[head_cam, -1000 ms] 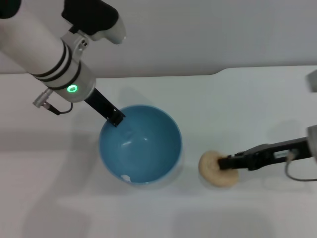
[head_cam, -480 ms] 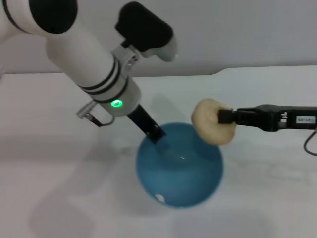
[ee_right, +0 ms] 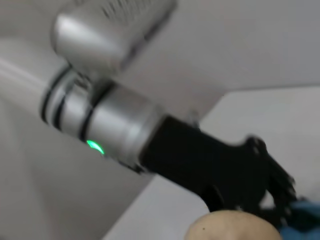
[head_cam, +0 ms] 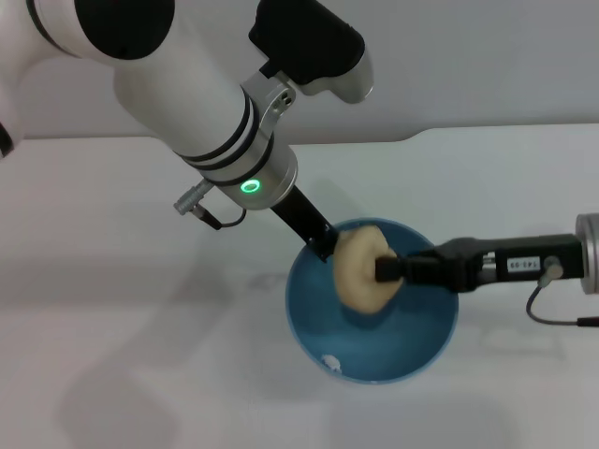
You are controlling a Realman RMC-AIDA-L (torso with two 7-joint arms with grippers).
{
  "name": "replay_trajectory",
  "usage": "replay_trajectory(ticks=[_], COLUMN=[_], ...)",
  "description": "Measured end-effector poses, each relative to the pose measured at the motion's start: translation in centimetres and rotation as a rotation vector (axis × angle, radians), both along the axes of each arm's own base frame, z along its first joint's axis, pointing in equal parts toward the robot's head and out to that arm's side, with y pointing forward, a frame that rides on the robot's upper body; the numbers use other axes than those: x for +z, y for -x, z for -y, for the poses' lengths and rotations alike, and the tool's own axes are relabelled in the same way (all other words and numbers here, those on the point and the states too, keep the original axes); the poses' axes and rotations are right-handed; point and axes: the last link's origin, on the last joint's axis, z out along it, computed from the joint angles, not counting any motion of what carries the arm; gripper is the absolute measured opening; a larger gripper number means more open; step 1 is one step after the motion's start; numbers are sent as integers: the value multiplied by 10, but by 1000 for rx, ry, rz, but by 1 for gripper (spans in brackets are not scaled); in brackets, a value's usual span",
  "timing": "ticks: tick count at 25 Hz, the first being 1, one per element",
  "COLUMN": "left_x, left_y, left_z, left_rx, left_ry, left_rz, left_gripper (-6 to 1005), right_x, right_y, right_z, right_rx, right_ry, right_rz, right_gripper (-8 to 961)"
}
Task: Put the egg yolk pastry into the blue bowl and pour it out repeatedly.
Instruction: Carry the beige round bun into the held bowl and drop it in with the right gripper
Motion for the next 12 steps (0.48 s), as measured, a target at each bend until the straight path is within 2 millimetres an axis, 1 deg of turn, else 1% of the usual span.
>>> replay_trajectory(ticks=[4,6,12], left_x=[0,0,1], left_y=[-2,-2,-2], left_z=[-1,0,-1], left_rx=[-6,-13,-22], left_ry=[-1,1,2], left_rz=[-4,-11,-20], left_gripper=[12,12,12], right_x=[-6,-6,1], right_y=[-11,-13,-15], right_z=[3,3,0], right_rx=[-35,-36,-56], right_ry=[38,42,11], right_rz=[78,93,82], right_gripper=[15,16,172])
